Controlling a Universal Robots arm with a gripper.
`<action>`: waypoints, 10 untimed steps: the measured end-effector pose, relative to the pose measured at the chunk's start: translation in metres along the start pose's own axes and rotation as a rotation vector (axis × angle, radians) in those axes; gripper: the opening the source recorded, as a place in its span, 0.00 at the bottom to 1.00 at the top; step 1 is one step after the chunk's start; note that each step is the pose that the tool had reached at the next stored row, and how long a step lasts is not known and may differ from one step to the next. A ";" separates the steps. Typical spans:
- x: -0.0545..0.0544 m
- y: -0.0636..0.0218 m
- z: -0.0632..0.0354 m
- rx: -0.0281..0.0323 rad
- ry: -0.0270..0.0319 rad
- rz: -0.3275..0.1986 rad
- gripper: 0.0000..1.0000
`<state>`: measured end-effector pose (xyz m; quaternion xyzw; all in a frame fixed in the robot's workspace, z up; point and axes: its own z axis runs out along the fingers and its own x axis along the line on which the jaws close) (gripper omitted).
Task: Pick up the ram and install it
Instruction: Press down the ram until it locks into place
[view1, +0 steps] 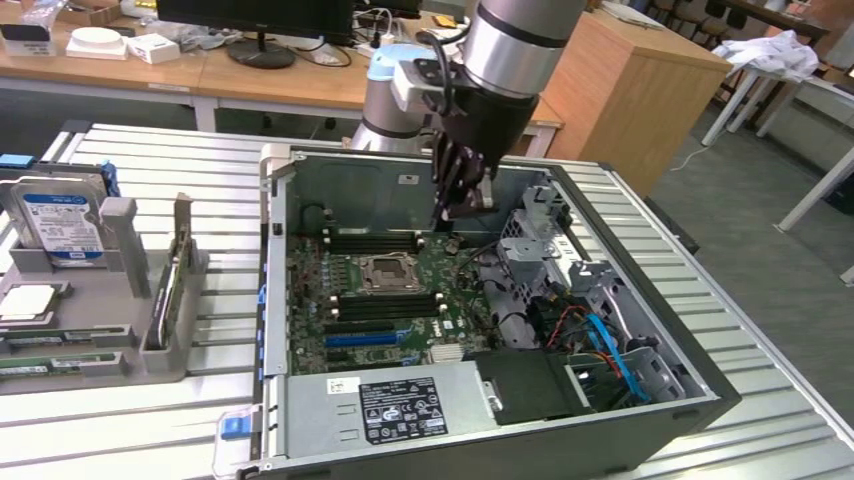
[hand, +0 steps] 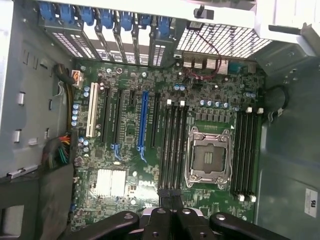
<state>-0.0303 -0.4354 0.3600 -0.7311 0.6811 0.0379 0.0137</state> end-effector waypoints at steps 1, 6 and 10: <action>0.000 -0.0001 0.0018 0.0000 -0.0001 0.000 0.10; 0.001 -0.0004 0.0109 0.0001 -0.0001 0.002 0.10; 0.001 -0.0006 0.0181 0.0002 -0.0002 0.002 0.10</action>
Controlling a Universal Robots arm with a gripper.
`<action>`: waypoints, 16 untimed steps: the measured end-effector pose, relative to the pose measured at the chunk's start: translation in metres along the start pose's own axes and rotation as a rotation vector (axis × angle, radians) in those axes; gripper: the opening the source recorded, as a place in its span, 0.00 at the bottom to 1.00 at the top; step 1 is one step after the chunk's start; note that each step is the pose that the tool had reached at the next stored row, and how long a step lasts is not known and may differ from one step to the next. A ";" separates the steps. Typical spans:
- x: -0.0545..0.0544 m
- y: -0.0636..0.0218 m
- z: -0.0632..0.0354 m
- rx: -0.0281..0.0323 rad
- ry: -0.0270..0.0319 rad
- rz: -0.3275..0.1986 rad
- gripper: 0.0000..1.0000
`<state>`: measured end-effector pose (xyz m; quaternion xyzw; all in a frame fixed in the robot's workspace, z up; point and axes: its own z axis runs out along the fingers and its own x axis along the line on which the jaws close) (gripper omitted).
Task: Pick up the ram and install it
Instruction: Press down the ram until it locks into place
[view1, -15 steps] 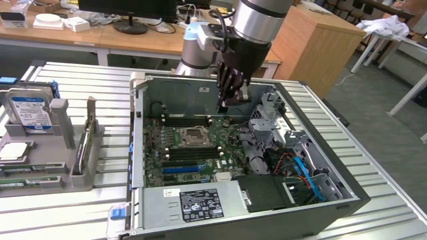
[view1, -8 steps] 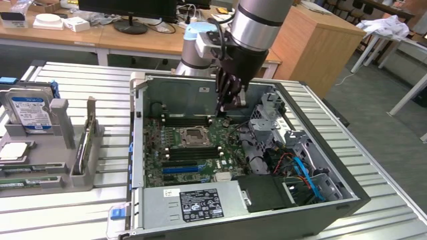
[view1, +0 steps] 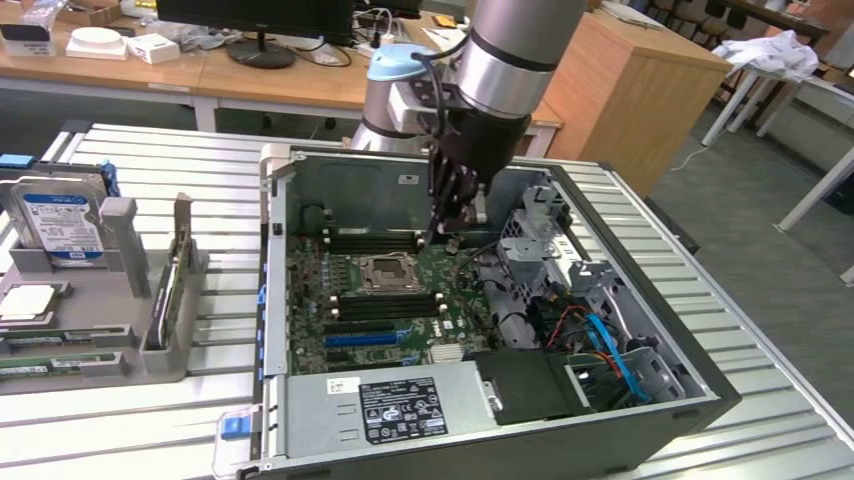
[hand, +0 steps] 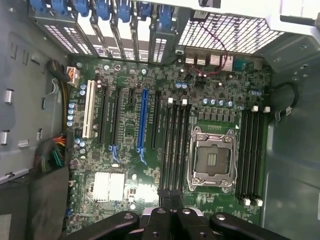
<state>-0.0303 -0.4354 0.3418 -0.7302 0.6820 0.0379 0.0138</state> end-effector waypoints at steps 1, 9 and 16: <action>0.000 -0.0001 0.0019 0.0000 0.0000 0.000 0.10; 0.001 -0.0006 0.0164 0.0000 0.0000 0.001 0.10; 0.002 -0.0012 0.0290 0.0001 0.0000 0.001 0.10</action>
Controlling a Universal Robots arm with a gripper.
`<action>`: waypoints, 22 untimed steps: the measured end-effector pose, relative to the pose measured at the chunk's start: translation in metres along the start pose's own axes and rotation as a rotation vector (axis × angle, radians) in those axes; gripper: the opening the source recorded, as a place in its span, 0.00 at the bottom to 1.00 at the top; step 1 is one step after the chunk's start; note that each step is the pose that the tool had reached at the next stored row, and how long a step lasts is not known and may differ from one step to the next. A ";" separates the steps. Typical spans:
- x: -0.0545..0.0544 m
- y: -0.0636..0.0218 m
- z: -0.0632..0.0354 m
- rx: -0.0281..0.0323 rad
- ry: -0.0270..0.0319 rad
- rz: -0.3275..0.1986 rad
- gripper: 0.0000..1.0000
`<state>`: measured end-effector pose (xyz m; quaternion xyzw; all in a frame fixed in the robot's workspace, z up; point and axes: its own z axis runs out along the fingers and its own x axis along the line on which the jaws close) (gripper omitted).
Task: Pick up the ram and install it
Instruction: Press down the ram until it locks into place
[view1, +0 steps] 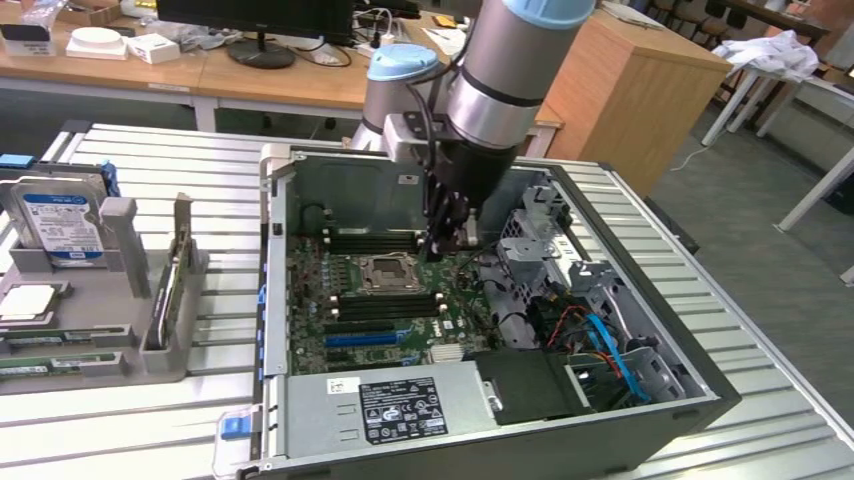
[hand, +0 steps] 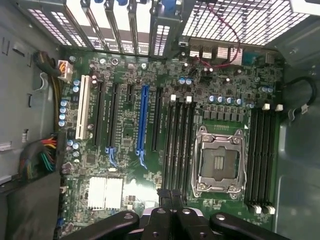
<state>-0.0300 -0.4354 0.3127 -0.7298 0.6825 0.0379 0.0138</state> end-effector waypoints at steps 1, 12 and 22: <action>0.000 -0.0001 0.0018 -0.0001 0.0000 0.000 0.10; 0.002 -0.0009 0.0217 0.0000 0.0001 0.001 0.10; 0.003 -0.0018 0.0398 0.0001 0.0000 0.002 0.10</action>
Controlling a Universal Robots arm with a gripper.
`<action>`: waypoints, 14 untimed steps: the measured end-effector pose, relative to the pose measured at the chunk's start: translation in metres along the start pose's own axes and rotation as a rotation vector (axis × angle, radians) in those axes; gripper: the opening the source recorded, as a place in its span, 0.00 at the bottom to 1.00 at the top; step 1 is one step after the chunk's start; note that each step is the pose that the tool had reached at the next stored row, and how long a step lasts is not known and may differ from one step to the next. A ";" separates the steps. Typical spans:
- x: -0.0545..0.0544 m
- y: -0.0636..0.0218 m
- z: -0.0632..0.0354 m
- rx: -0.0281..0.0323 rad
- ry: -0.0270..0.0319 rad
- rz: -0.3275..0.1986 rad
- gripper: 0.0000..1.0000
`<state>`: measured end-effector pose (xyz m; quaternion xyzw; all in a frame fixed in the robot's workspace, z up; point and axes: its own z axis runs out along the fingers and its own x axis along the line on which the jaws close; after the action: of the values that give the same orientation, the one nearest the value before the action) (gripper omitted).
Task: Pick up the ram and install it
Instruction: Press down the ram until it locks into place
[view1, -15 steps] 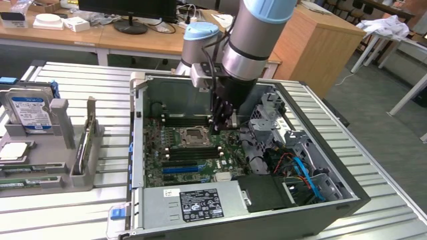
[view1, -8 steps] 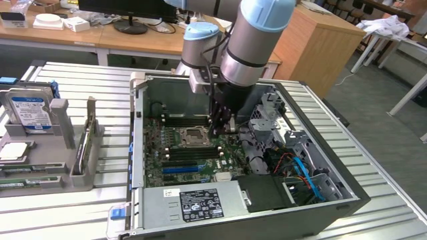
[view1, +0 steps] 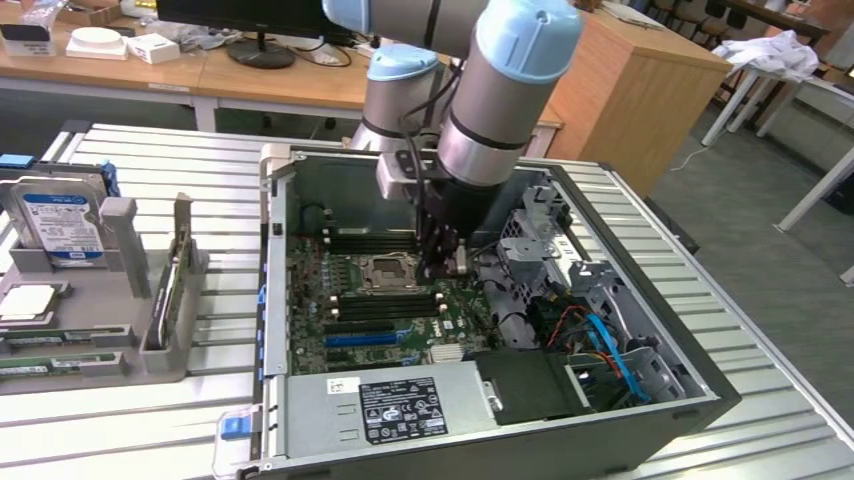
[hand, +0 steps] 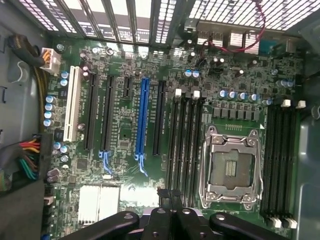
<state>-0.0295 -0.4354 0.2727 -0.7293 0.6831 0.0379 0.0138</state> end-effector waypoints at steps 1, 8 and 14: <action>0.000 -0.0001 0.0018 0.0000 0.0000 0.000 0.10; 0.001 -0.0005 0.0146 0.0000 0.0002 0.000 0.10; 0.002 -0.0008 0.0254 0.0000 0.0000 0.000 0.10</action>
<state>-0.0294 -0.4353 0.2472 -0.7292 0.6831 0.0378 0.0138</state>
